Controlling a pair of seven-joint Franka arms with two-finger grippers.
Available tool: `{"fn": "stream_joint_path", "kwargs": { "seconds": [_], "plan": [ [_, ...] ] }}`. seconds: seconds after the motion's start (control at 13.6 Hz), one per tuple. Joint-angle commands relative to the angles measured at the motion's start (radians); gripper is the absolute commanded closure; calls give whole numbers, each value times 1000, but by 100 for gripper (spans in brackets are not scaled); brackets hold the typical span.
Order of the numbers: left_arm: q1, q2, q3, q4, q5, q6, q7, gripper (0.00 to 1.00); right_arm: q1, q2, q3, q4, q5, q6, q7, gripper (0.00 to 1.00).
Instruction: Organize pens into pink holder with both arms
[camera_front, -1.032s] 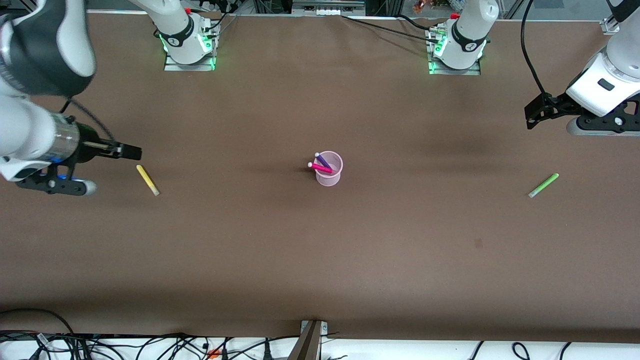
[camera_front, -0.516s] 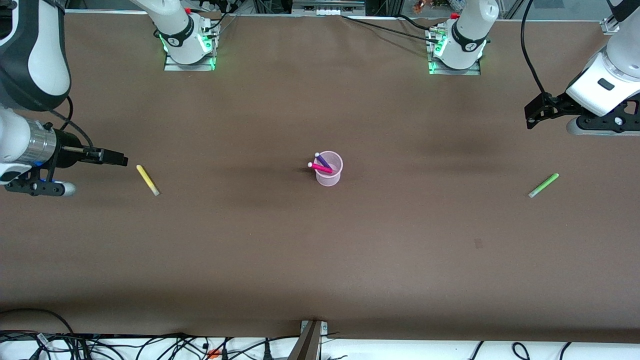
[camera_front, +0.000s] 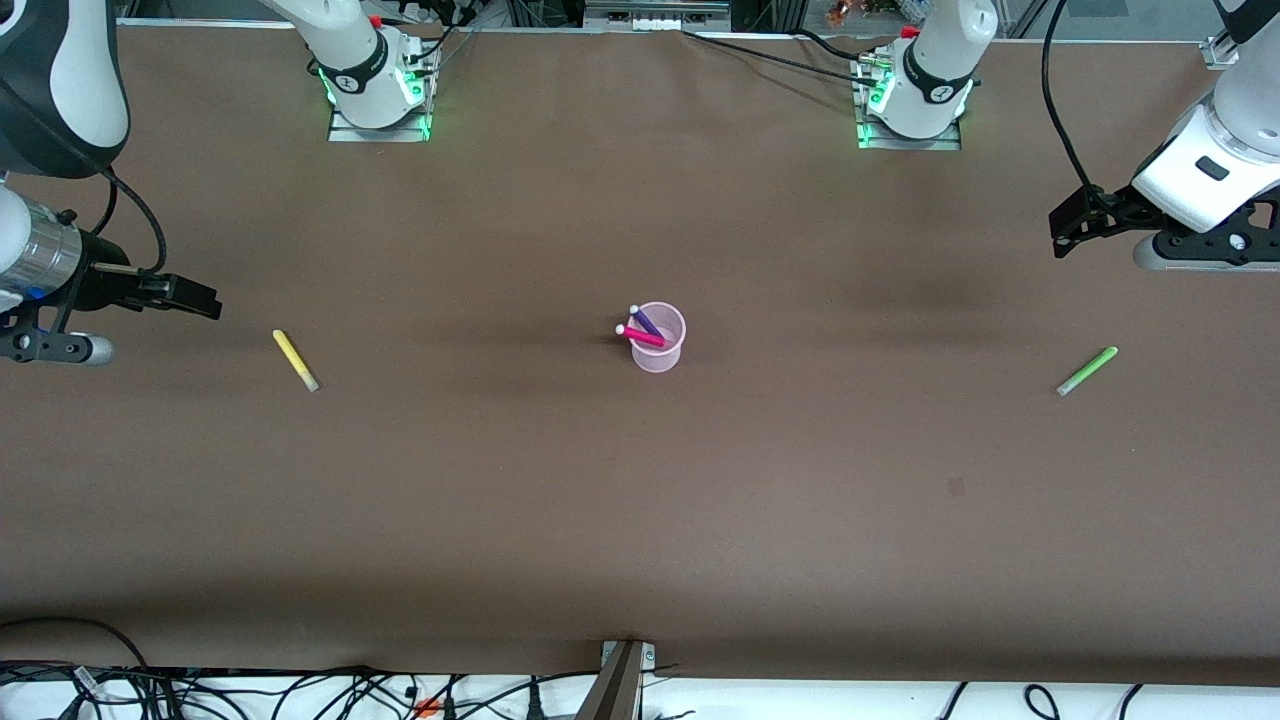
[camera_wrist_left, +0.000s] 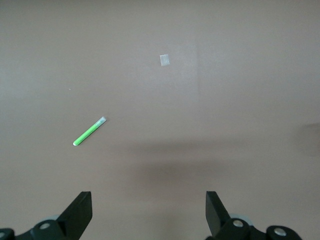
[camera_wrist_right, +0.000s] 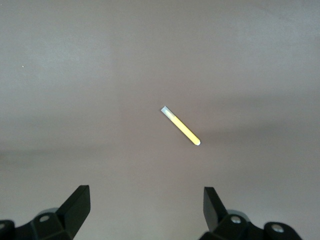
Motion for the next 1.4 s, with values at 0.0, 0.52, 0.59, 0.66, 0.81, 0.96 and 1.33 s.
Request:
{"fn": "stream_joint_path", "kwargs": {
  "seconds": [0.0, 0.52, 0.59, 0.66, 0.81, 0.96, 1.33],
  "plan": [
    [-2, -11, 2, 8, -21, -16, 22, 0, 9, -26, -3, -25, -8, 27, 5, 0],
    [-2, -9, 2, 8, -23, -13, 22, 0, 11, -23, -7, 22, -4, 24, 49, 1],
    [-2, -9, 2, 8, -23, -11, 24, 0, 9, -18, -6, 30, -13, 20, 28, 1],
    [-2, -9, 4, 8, -26, -9, 24, 0, 9, -14, -4, 62, -7, 10, 38, 1],
    [-3, -9, 2, 8, -26, -13, 24, 0, 6, -11, -6, 67, -5, 3, 42, 0],
    [-3, -9, -7, 8, -26, -14, 19, 0, 8, -11, -4, 70, -5, 3, 43, 0],
    [-2, -9, -19, 8, -27, -16, 5, 0, 6, -9, -6, 73, -5, 3, 46, 0]
  ]
}}
